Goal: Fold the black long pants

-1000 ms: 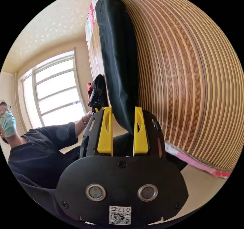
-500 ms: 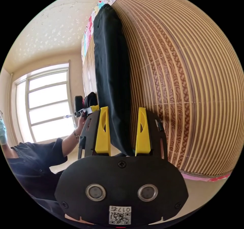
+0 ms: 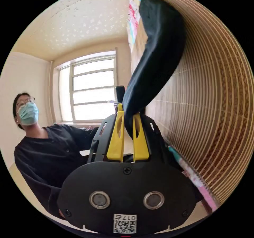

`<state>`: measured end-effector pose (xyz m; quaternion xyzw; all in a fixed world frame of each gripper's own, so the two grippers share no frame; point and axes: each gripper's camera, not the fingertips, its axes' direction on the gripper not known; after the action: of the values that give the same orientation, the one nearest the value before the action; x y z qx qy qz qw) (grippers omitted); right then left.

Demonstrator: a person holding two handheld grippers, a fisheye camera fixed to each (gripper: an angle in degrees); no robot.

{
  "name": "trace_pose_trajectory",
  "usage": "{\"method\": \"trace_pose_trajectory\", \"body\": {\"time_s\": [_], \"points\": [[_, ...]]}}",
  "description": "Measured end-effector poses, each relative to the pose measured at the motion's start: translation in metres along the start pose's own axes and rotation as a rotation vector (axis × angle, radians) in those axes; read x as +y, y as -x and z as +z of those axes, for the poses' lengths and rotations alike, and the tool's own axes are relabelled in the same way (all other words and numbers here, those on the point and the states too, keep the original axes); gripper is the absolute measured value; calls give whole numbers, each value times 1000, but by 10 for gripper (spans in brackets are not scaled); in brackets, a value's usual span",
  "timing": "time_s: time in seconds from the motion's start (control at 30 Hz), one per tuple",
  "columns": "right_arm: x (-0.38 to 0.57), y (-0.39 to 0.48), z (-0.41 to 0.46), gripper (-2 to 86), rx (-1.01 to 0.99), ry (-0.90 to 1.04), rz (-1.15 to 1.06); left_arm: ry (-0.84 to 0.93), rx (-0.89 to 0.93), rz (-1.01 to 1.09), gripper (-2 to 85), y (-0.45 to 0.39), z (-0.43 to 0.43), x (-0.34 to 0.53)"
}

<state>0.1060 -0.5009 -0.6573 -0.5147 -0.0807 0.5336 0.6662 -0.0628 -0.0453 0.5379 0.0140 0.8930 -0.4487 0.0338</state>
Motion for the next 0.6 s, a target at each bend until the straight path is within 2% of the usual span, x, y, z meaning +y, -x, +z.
{"method": "trace_pose_trajectory", "body": {"time_s": [0.1,0.23,0.3,0.5,0.6], "points": [[16,59,29,27,-23,15,-83,19,2,139,98,-68,15,19],[14,148,65,33,-87,18,-264,-41,-102,315,60,-173,25,36],[6,221,93,44,-127,21,-430,-76,-94,419,57,-222,27,39],[-6,399,185,47,-80,75,-875,-96,-108,806,59,-384,42,50],[-40,452,233,47,-76,8,-915,-187,-112,867,64,-436,43,40]]}}
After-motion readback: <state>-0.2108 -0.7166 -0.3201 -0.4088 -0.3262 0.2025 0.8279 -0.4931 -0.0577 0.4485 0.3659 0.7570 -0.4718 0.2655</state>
